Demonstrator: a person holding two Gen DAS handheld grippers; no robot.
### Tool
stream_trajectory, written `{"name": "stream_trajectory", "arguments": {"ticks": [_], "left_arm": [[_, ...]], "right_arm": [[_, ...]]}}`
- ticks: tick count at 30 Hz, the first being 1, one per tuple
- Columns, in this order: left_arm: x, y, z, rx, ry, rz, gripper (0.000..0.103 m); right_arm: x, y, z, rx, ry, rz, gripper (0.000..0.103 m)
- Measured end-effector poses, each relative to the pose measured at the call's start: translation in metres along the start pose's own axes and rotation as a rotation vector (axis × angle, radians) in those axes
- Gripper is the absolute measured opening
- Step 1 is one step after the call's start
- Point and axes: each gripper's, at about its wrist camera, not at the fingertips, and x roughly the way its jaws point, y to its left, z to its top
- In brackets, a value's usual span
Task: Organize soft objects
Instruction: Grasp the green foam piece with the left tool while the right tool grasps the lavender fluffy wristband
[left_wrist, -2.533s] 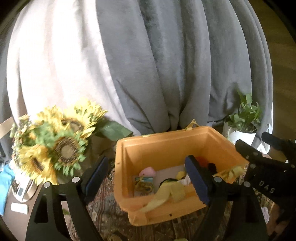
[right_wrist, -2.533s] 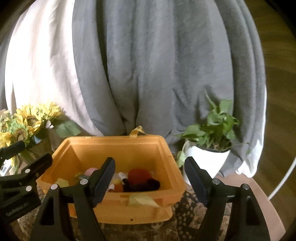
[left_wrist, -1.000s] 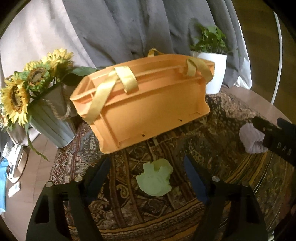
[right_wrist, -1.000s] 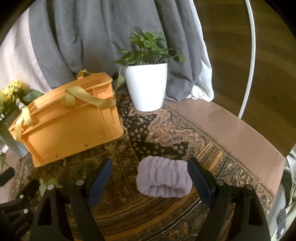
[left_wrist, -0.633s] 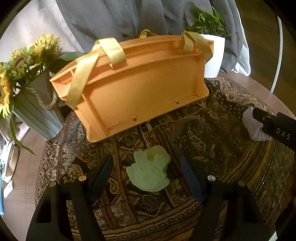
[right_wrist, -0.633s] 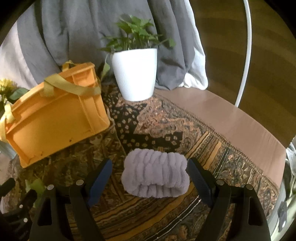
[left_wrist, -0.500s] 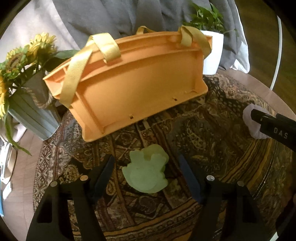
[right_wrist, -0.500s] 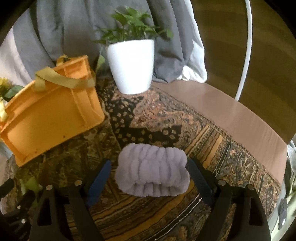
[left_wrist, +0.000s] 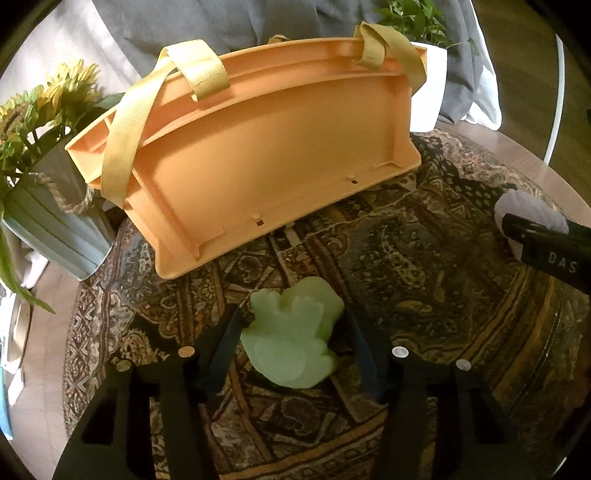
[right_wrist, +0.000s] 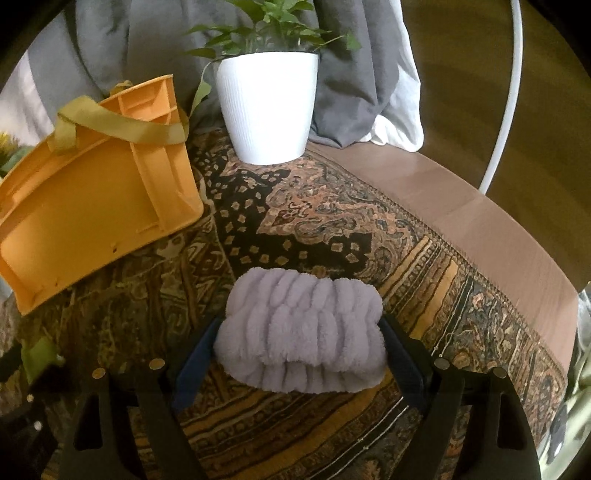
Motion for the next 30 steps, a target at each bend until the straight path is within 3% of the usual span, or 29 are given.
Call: {"name": "stream_trajectory", "arguments": {"ticks": [13,30], "left_arm": [[0.000,0.000,0.001,0.001,-0.009,-0.015,0.050],[-0.047,0.005,0.019,-0.092,-0.117,-0.038,0.050]], "right_arm": [[-0.005,0.008,0.003,-0.082,-0.017,0.028,0.036],[-0.034,0.007,0.014,-0.087,-0.049,0.125,0.032]]}}
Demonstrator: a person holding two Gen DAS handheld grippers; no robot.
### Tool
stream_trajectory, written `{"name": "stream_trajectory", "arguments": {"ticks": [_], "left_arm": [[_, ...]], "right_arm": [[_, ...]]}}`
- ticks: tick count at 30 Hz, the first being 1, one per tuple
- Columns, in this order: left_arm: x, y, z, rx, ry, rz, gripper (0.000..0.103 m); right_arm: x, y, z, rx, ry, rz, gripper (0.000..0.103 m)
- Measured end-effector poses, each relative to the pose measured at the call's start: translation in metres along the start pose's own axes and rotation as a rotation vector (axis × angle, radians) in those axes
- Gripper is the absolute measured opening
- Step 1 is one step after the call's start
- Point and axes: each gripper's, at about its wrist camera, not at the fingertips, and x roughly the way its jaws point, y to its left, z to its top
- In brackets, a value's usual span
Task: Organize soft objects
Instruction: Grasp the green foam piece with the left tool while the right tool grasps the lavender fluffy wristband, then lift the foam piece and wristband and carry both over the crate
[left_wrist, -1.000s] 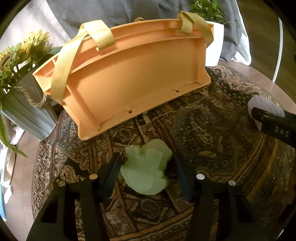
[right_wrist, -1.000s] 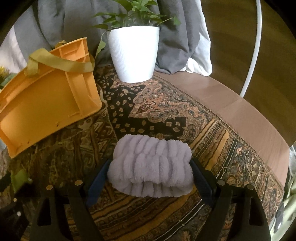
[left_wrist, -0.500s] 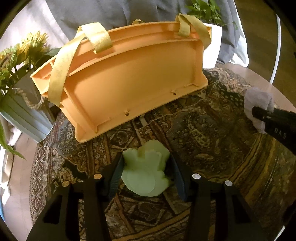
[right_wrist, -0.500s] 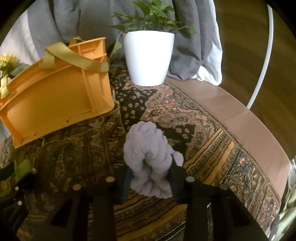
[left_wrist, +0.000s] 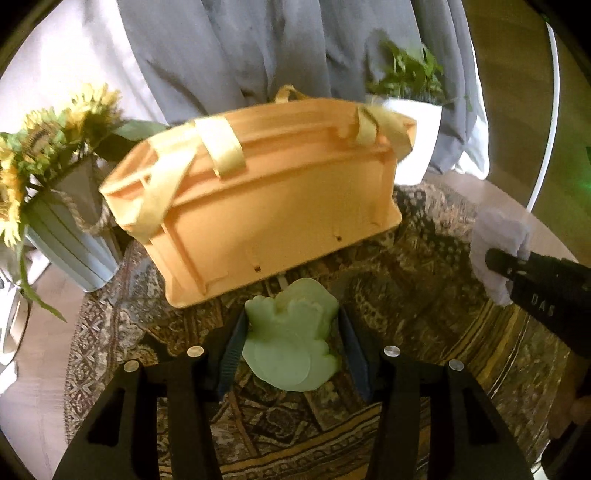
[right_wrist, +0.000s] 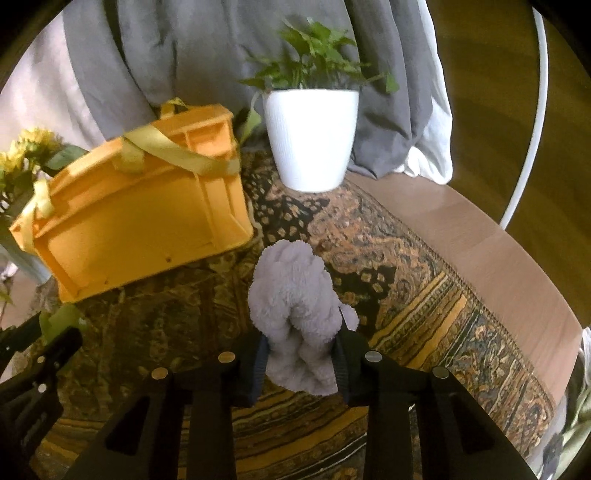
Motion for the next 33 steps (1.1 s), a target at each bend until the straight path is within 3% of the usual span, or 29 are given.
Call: {"name": "stream_trajectory", "arguments": {"ticks": [15,33], "left_arm": [[-0.059,0.016,0.030,-0.072,-0.161,0.047,0.050],[-0.106,0.036,0.077,-0.090,-0.356,0.129,0.050]], "right_arm": [[-0.049,0.019,0.034,-0.047,-0.128,0.114,0.032],[-0.091,0.043,0.093,-0.081,-0.311,0.230,0.032]]}}
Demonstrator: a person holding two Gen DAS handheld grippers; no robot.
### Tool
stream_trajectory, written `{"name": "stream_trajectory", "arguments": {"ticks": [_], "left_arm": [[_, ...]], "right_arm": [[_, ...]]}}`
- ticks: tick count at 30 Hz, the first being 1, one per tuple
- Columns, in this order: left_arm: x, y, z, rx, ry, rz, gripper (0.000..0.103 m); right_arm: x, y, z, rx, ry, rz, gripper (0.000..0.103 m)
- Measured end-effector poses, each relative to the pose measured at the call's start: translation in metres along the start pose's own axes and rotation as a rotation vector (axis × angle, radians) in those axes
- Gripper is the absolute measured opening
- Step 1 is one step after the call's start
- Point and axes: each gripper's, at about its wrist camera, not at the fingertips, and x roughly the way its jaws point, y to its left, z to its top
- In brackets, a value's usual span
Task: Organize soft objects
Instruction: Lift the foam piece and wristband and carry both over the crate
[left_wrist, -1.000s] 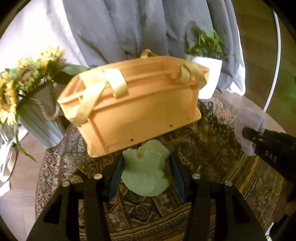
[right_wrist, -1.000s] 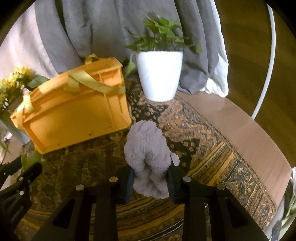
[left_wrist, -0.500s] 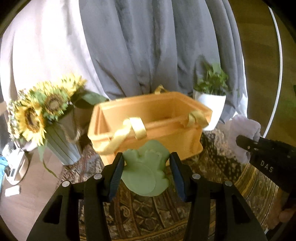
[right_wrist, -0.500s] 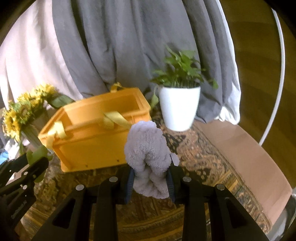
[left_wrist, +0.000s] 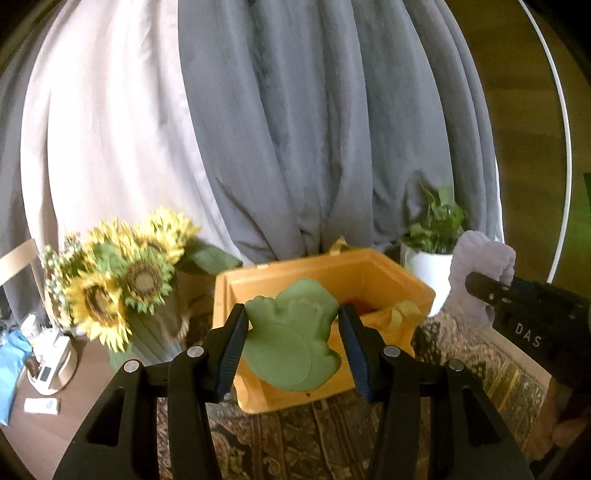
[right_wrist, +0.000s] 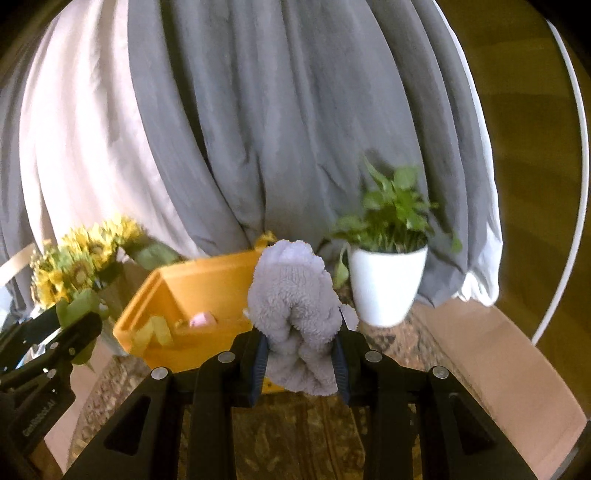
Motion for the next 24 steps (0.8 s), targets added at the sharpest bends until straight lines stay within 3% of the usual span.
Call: {"name": "stream_trajectory", "arguments": {"ticks": [12,24], "left_arm": [[0.011,0.007,0.032,0.002,-0.077,0.021,0.050],[0.071,0.020,0.053,-0.037,-0.049,0.007,0.050]], "right_arm": [[0.013,0.011,0.041,-0.017,-0.079,0.052,0.032],[0.063,0.027,0.064,-0.035,-0.064,0.119,0.032]]}}
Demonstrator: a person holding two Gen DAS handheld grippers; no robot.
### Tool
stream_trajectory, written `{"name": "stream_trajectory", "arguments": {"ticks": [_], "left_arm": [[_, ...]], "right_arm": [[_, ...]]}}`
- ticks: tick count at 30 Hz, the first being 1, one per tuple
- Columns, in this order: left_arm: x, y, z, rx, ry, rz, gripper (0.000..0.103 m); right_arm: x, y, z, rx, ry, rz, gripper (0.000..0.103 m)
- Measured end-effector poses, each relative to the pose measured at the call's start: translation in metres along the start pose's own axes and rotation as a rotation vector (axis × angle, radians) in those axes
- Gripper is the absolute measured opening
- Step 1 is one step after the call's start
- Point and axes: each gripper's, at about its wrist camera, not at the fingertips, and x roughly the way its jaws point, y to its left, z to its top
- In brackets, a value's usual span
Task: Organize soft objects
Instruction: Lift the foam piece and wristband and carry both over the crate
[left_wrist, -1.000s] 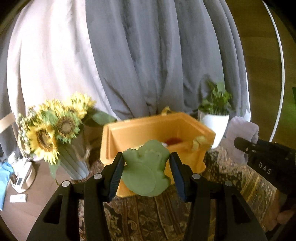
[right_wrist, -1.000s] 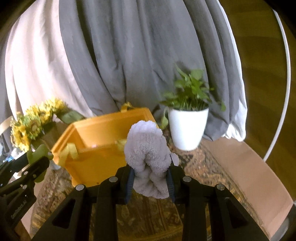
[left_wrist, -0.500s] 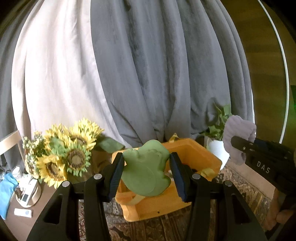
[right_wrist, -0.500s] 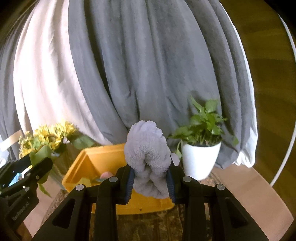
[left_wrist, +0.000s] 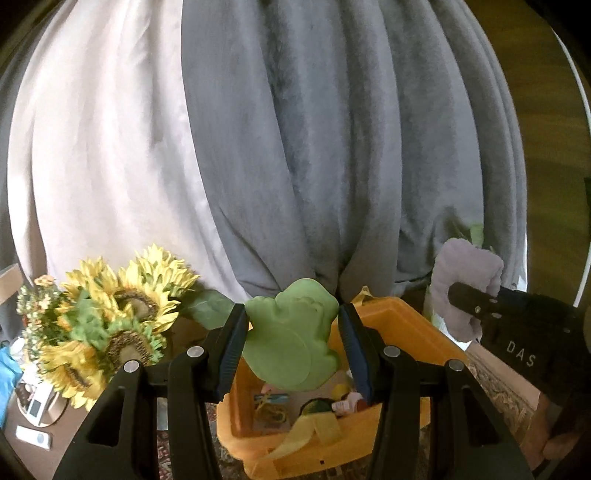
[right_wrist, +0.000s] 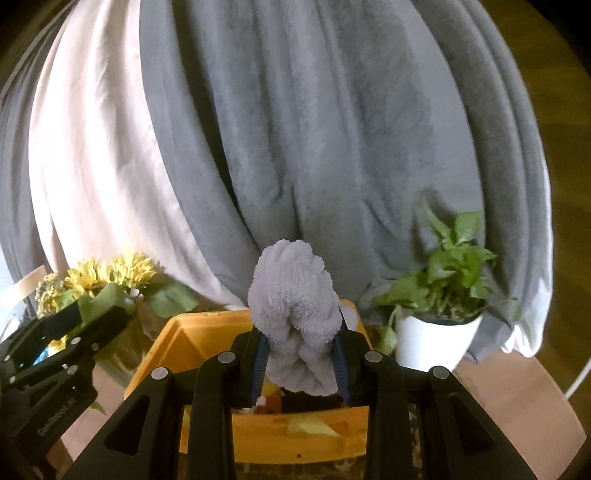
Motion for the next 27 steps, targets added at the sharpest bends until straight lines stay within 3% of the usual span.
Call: {"name": "stream_trajectory", "arguments": {"ticks": [15,27], "left_arm": [[0.066,0.003,-0.005,-0.008,0.087,-0.001,0.050],[0.110,0.007,-0.021,-0.019,0.202,-0.004,0.050]], "right_arm": [[0.080,-0.001,-0.005,0.019,0.149,0.057,0.032],[0.125,-0.002,-0.021,0.013,0.284,0.080,0.032]]}}
